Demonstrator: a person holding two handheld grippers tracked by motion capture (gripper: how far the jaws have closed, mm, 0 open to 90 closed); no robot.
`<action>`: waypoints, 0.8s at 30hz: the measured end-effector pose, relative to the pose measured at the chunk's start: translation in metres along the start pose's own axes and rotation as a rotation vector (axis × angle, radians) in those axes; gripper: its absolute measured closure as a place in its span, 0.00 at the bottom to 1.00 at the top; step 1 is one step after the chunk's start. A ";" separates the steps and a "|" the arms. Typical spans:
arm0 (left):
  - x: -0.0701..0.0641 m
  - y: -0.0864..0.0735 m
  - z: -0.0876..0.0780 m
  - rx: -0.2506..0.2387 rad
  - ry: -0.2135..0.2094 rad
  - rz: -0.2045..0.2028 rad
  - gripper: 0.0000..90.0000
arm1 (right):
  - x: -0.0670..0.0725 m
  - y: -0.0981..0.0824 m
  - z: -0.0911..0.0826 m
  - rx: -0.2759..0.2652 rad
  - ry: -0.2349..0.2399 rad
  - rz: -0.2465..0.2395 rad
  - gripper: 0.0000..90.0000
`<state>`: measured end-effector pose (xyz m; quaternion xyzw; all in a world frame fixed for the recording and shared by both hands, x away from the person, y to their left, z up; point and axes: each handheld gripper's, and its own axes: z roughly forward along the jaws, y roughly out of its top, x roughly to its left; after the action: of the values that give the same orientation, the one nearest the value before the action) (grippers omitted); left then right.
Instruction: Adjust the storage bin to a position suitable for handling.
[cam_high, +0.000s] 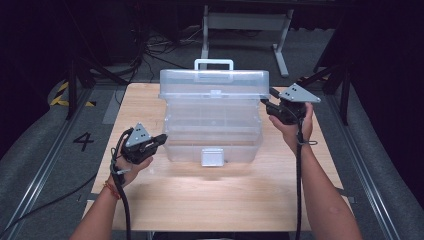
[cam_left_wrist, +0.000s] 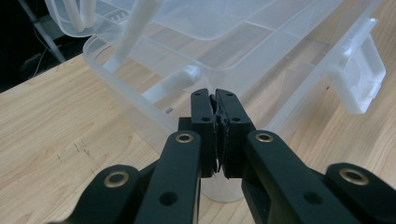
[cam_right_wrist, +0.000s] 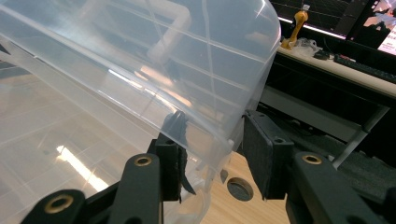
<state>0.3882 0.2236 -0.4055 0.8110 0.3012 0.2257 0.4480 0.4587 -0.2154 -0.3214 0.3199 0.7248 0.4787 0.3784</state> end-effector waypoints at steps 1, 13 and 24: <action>0.000 0.000 0.000 0.000 -0.001 0.003 0.97 | 0.000 0.001 0.001 0.001 -0.006 -0.005 0.68; 0.001 -0.001 0.001 -0.004 -0.015 0.003 0.97 | -0.011 0.011 0.015 0.002 -0.024 0.009 0.75; 0.003 -0.002 0.002 -0.015 -0.029 0.003 0.97 | -0.018 0.012 0.024 -0.014 -0.033 0.015 0.80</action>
<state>0.3907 0.2250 -0.4077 0.8113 0.2917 0.2167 0.4579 0.4899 -0.2158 -0.3122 0.3305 0.7128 0.4809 0.3891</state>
